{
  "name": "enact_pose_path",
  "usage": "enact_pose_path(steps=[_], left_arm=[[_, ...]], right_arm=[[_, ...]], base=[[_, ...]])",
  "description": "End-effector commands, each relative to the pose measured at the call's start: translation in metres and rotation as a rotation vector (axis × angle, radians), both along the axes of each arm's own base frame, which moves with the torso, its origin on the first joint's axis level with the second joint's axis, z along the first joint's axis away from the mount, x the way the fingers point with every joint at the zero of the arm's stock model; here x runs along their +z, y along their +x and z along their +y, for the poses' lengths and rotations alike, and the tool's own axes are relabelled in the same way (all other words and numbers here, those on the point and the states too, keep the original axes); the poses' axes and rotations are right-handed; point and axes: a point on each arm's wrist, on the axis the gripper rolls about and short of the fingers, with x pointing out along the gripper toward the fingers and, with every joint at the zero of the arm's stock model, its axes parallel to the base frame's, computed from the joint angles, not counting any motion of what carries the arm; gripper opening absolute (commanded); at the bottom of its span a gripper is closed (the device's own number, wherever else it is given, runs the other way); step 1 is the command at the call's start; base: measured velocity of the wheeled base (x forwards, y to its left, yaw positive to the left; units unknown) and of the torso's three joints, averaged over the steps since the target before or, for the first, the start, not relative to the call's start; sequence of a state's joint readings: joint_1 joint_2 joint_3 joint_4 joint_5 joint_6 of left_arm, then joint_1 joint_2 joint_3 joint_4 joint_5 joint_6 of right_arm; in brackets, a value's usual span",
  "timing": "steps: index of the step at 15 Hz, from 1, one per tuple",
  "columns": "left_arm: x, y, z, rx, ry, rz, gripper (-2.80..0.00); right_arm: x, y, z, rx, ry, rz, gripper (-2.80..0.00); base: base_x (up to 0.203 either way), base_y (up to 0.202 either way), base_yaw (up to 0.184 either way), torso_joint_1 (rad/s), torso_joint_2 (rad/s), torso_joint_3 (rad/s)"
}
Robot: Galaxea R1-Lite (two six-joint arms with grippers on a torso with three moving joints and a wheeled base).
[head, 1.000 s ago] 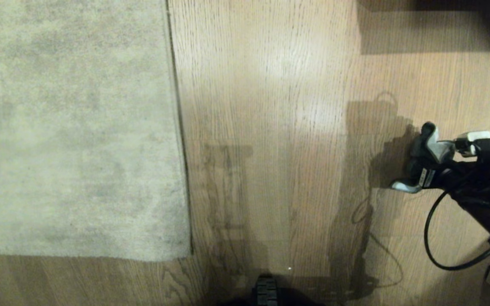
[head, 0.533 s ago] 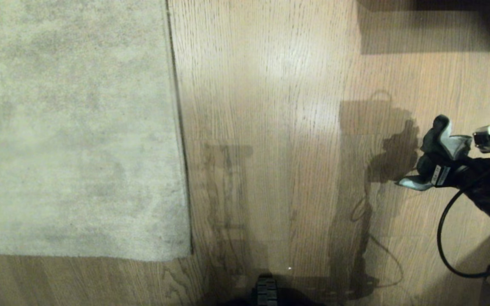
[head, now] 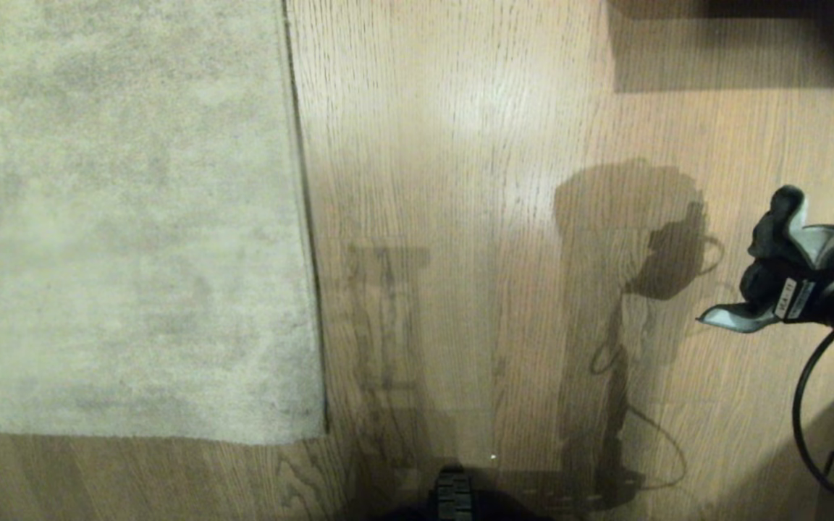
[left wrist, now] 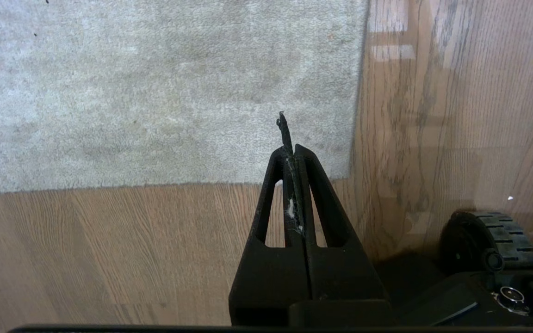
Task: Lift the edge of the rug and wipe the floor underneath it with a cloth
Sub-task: Lift up the carpet
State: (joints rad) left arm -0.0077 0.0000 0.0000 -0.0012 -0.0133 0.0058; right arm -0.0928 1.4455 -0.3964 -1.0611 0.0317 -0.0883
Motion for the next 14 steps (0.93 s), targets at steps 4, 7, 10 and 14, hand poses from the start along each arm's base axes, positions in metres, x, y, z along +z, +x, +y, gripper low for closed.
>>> enact_pose_path(steps=[4,7,10,14], left_arm=[[0.0,0.0,0.0,-0.001,0.0,0.0,-2.8],[0.0,0.0,0.0,-0.001,0.0,0.0,-2.8],[0.0,0.0,0.0,-0.001,0.0,0.001,-2.8],[0.0,0.0,0.0,-0.001,0.0,0.0,-2.8]], right_arm=[[0.01,-0.037,0.005,0.009,0.0,-0.001,-2.8],[-0.001,-0.061,0.013,0.043,0.0,0.053,-2.8],[-0.011,-0.085,0.022,0.1,-0.002,0.101,-2.8],[-0.026,-0.121,0.024,0.129,-0.001,0.162,-2.8]], base=[[0.0,0.0,0.0,0.0,0.0,0.0],[0.0,0.0,0.0,0.0,0.0,0.0],[0.0,0.0,0.0,0.0,0.0,0.0],[0.0,0.0,0.0,0.0,0.0,0.0]])
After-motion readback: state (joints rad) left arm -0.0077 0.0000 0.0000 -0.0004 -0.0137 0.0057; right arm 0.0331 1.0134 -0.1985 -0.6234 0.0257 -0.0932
